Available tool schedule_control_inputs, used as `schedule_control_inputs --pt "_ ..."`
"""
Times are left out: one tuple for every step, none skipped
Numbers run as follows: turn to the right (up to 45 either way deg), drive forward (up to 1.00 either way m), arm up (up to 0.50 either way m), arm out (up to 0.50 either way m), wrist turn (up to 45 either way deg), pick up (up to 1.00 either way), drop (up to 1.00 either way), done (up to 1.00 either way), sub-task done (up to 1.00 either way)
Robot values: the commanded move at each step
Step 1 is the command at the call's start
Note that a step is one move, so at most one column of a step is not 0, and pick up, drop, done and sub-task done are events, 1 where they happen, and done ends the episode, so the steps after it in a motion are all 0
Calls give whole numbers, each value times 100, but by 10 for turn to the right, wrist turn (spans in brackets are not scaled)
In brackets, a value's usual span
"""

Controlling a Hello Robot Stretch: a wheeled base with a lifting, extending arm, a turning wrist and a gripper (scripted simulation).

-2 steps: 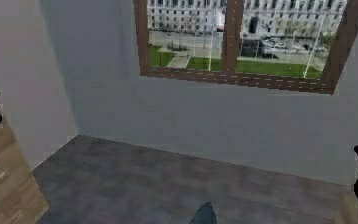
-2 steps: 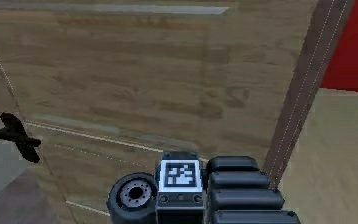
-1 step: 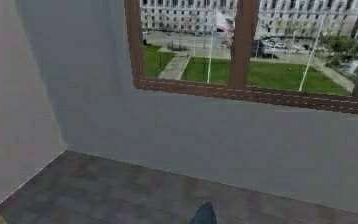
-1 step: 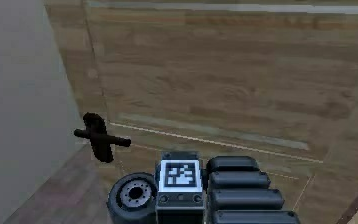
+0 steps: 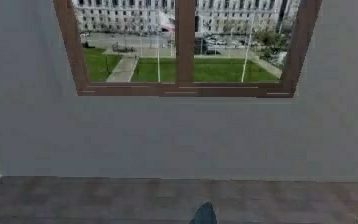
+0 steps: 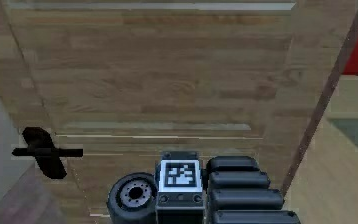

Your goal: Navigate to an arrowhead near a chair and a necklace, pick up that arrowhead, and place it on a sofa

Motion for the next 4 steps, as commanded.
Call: schedule_control_inputs --pt "0 75 0 0 0 0 0 0 0" --pt "450 0 0 0 0 0 0 0 0" --pt "450 0 0 0 0 0 0 0 0" --pt "0 30 0 0 0 0 0 0 0"
